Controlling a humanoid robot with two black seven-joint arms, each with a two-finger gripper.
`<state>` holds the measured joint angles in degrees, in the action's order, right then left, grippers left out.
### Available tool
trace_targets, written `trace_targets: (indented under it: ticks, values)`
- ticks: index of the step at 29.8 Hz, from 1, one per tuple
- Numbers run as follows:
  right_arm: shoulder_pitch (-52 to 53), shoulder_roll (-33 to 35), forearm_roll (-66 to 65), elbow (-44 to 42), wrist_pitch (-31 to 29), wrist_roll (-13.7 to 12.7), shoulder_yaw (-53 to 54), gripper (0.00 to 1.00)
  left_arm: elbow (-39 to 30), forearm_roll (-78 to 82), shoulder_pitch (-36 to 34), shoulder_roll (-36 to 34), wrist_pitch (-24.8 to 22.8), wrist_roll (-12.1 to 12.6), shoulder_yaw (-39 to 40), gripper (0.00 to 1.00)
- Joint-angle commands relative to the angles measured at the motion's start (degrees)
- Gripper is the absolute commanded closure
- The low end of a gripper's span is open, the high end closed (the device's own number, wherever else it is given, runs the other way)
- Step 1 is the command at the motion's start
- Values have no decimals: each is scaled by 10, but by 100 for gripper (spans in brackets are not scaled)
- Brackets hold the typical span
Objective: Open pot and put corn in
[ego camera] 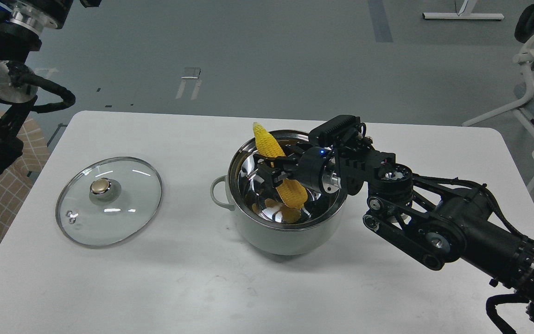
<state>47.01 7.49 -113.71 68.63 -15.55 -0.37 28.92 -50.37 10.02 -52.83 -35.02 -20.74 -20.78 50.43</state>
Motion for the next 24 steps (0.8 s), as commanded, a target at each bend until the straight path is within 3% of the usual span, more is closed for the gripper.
trace_targets:
  ticks: [1,10,16,20,24]
  values:
    - [0,8,0,9,1,0,1,4,0,0,-1,2,1,0,-1,2]
    - [2,37,6,50,5,0,25,1,0,0,-3,-2,1,0,-1,2]
    - [7,25,20,47,5,0,181,0,0,0,-2,-8,-1,0,-1,2]
    - [10,-1,125,30,4,0,334,0,2,0,5,-18,-11,-2,-2,2]
    - [42,2,210,-16,9,0,404,0,9,-1,8,-22,-22,-4,2,2]
